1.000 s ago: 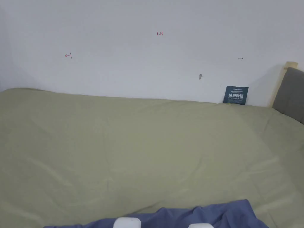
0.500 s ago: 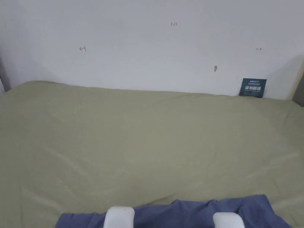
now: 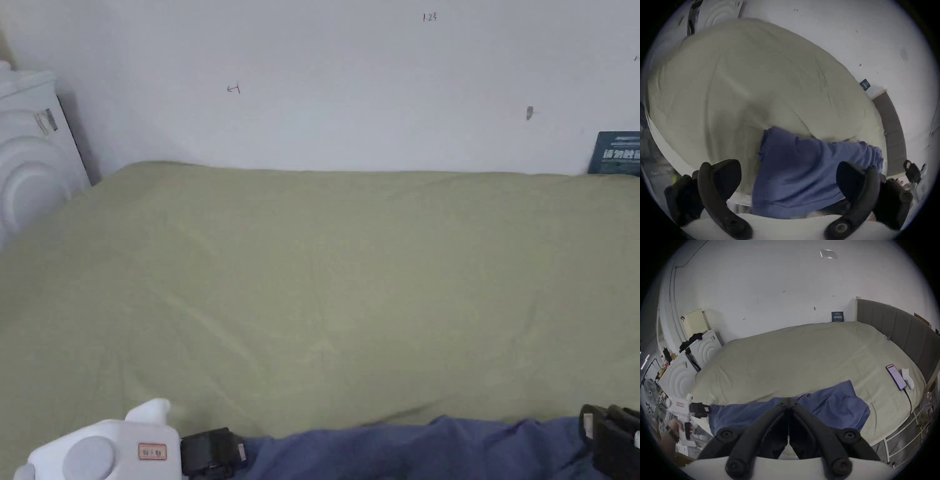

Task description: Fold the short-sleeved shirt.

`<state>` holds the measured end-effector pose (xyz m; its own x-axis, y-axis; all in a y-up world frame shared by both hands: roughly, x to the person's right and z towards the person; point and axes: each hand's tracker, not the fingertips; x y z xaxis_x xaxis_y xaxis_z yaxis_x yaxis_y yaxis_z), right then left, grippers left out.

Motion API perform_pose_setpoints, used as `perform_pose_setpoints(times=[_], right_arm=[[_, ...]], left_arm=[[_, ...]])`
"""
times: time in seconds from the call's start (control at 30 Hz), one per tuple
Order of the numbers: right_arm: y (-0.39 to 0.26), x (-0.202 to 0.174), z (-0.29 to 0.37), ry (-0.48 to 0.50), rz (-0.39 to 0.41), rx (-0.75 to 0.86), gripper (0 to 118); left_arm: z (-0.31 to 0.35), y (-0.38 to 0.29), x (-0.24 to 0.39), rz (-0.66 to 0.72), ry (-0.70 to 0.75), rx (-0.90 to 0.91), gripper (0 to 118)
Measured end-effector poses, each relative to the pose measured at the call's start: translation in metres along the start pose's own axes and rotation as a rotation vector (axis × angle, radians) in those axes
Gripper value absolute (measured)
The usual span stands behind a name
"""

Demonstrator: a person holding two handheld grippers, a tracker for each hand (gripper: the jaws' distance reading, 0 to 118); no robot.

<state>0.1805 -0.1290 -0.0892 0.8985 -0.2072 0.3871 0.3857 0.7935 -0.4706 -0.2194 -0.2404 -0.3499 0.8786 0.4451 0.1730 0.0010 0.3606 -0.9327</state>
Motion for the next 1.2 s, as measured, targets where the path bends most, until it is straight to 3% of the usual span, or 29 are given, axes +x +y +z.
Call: perform_pose_setpoints(times=[0.1,0.13,0.17,0.2,0.23,0.27,0.3,0.33,0.43,0.67,0.73,0.9,1.1,1.13,1.2], right_arm=[[-0.002,0.007,-0.002,0.017,-0.033,-0.035,2],[-0.003,0.009,-0.002,0.018,-0.042,-0.044,2],[-0.004,0.011,0.0,0.017,-0.045,-0.048,2],[-0.006,0.013,0.0,0.014,-0.047,-0.05,2],[-0.007,0.015,0.001,0.006,-0.048,-0.051,2],[-0.008,0.016,0.002,-0.006,-0.049,-0.052,2],[-0.008,0.018,0.003,-0.009,-0.051,-0.055,2],[-0.009,0.02,0.003,-0.005,-0.06,-0.058,2],[-0.01,0.028,0.009,0.004,-0.09,-0.064,2],[-0.007,0.059,0.04,-0.067,-0.137,-0.021,2],[-0.006,0.068,0.046,-0.08,-0.156,-0.006,2],[-0.007,0.078,0.053,-0.105,-0.173,0.005,2],[-0.016,0.085,0.054,-0.114,-0.2,-0.001,2],[-0.017,0.086,0.053,-0.114,-0.202,-0.007,2],[-0.021,0.087,0.052,-0.108,-0.204,-0.016,2]], left_arm=[[-0.026,-0.012,-0.009,0.061,0.017,-0.033,100],[-0.026,-0.018,-0.002,0.006,0.107,0.01,99],[-0.022,-0.024,0.002,-0.024,0.104,0.04,96],[-0.021,-0.025,0.006,-0.039,0.1,0.034,81],[-0.017,-0.026,0.008,-0.059,0.121,0.037,55],[-0.013,-0.026,0.011,-0.077,0.175,0.054,3],[-0.008,-0.025,0.009,-0.08,0.18,0.068,3],[-0.004,-0.024,0.007,-0.04,0.058,0.069,3],[0.007,-0.017,0.009,0.05,-0.049,0.057,3],[0.037,-0.002,0.085,0.002,-0.192,0.102,3],[0.037,-0.008,0.129,-0.079,-0.211,0.105,3],[0.013,-0.016,0.211,-0.182,-0.29,0.015,3],[-0.033,-0.033,0.268,-0.201,-0.374,-0.125,4],[-0.04,-0.035,0.274,-0.186,-0.386,-0.154,10],[-0.049,-0.032,0.28,-0.161,-0.42,-0.197,48]])
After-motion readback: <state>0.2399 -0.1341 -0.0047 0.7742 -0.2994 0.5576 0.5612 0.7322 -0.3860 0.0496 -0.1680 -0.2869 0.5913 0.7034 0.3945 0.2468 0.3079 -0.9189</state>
